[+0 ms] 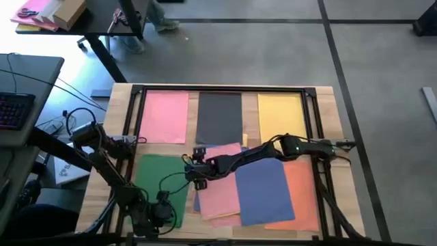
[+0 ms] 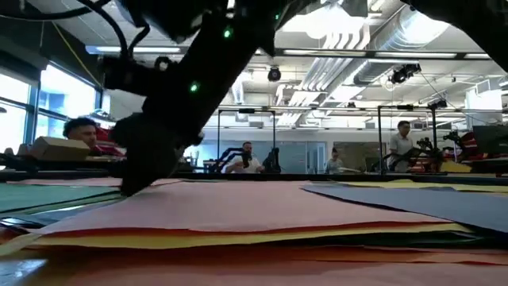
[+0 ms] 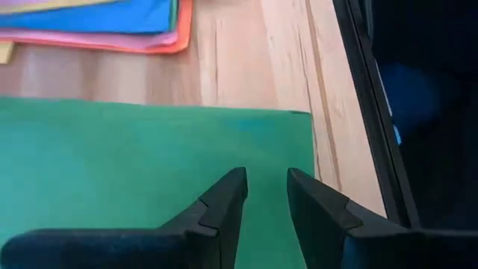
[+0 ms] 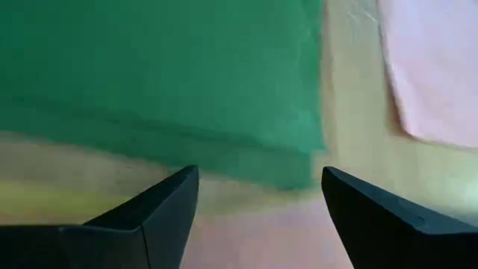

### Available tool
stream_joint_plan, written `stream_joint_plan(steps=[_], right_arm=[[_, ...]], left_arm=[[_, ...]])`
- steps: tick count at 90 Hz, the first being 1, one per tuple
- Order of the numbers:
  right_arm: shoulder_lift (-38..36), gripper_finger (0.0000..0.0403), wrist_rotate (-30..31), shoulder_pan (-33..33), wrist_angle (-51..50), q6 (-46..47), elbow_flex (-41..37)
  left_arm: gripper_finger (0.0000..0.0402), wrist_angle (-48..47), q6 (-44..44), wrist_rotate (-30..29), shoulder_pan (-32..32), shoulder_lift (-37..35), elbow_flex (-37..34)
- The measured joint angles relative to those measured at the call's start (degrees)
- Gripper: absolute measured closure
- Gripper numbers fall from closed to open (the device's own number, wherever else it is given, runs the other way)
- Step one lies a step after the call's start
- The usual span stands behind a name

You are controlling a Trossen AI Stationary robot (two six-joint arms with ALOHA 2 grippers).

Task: Organize paper
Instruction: Stack the green color paper on top of the other green color paper, then stack the pink color paper on top of the other pink color paper

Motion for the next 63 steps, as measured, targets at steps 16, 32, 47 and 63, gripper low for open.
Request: stream_joint_plan(steps=[16, 32, 47, 63], right_arm=[[2.37, 0.0133, -0.19, -0.55, 8.68, -0.34, 0.15], [2.32, 0.0133, -0.12, -1.04, 10.21, -0.25, 0.13], [1.72, 0.0133, 1.4, -0.9, 6.75, -2.44, 2.82], [-0.44, 0.0133, 4.3, 0.57, 1.09, -7.24, 7.96]], left_arm=[[0.031, 0.28, -0.12, 0.06, 0.02, -0.02, 0.02], [0.031, 0.73, -0.09, 0.0, 0.03, -0.02, 0.04], [0.031, 0.89, -0.07, 0.03, 0.08, -0.02, 0.04], [0.031, -0.49, -0.09, 0.48, 0.1, -1.9, 0.04]])
